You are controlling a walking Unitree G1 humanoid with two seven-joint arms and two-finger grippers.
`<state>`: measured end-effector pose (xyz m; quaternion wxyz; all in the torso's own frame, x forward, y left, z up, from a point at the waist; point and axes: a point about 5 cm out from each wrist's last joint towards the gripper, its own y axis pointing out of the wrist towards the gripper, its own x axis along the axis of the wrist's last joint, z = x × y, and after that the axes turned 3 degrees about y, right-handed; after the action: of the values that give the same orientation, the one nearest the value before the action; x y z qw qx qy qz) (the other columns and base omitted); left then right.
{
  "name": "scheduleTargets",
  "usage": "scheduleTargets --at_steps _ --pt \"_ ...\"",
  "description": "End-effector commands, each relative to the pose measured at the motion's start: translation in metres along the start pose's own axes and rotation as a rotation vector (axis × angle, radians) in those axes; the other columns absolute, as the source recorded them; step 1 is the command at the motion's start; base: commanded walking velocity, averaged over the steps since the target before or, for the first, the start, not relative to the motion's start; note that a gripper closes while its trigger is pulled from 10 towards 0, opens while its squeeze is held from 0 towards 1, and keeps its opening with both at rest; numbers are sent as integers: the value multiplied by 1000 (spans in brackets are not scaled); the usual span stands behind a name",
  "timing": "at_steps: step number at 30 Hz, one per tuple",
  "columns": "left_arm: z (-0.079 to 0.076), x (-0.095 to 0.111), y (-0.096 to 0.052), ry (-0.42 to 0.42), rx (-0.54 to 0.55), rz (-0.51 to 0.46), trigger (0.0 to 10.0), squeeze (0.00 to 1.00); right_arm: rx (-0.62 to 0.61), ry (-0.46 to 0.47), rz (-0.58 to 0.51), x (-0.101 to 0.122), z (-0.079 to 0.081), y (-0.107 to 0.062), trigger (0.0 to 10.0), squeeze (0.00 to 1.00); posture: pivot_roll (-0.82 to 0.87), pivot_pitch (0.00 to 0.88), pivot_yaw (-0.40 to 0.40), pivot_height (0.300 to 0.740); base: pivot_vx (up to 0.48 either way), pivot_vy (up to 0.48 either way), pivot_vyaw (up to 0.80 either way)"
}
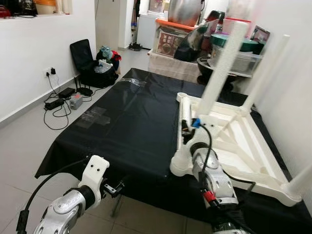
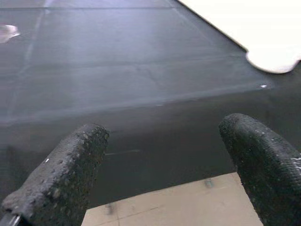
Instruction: Building children table
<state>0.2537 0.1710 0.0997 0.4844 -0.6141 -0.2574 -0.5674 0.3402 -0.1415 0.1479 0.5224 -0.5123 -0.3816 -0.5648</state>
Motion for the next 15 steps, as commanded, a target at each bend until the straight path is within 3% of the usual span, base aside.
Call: scheduleTargets --at_steps 1,10,15 --pt "2 -1 2 2 18 3 10000 0 -298 -97 153 -38 -59 -6 10000 0 127 0 -144 740 0 0 0" --pt "7 -1 5 8 47 1 10000 0 -475 -113 93 -30 -81 -10 10000 0 123 0 -140 740 0 0 0" --pt "8 0 6 9 57 0 10000 0 -565 -121 119 -34 -89 -11 10000 0 123 0 -137 740 0 0 0"
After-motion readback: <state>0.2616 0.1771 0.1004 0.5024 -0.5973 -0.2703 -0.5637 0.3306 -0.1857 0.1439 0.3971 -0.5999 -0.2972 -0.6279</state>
